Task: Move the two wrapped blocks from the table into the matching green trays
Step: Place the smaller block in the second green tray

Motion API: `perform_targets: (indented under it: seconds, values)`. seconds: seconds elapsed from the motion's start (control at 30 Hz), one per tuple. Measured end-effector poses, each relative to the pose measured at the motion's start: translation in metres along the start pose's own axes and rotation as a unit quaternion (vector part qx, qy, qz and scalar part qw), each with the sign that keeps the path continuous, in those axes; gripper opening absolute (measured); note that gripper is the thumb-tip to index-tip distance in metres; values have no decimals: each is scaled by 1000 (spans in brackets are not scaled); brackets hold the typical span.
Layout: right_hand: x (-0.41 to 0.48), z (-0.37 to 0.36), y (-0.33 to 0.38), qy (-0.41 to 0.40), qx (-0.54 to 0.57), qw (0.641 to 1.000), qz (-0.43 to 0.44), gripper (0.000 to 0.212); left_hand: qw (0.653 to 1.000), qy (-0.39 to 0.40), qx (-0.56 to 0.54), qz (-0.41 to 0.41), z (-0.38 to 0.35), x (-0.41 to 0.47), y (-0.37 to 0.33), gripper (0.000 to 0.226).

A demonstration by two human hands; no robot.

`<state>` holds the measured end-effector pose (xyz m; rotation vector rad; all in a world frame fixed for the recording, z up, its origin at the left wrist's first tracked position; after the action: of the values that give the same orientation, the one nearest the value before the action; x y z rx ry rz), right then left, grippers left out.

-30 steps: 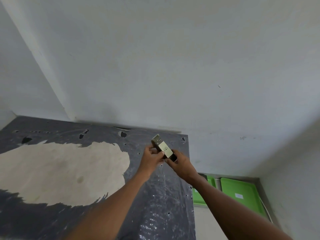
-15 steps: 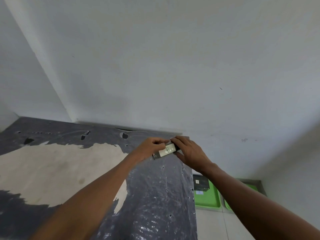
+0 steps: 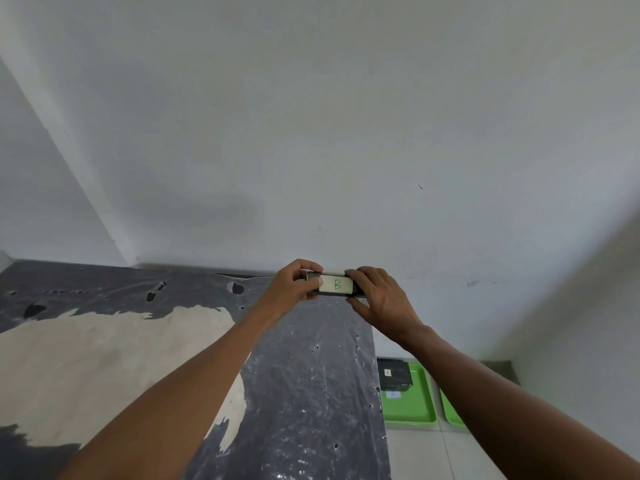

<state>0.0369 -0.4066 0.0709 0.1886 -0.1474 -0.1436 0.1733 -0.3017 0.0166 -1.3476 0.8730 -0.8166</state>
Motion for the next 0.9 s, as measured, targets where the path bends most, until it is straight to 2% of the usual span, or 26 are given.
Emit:
perform_targets:
  seconds: [0.3,0.5,0.7,0.9]
  values:
    - [-36,-10,-8,12,-11,999,-47,48,998,57,-17,16,-47,7,29,16]
    - [-73,-24,-41,51,-22,995,-80,49,996,78,-13,35,-99,15,51,16]
    - [-113,-33,-121,90,-25,989,-112,50,994,65,80,40,-178,46,59,19]
    - [-198,-39,-252,119,-14,984,-130,48,975,61,207,48,-313,91,79,26]
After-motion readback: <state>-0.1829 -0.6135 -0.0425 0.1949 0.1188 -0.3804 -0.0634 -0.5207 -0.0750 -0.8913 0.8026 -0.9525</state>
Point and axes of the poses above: each hand's wrist, its own x-axis towards the middle knuckle, its own z-axis out of the back of the hand, y = z × x, the point moved 10 cm from there along x, towards the middle knuckle, and after that the axes turned 13 degrees about y, right-handed, at the moved point
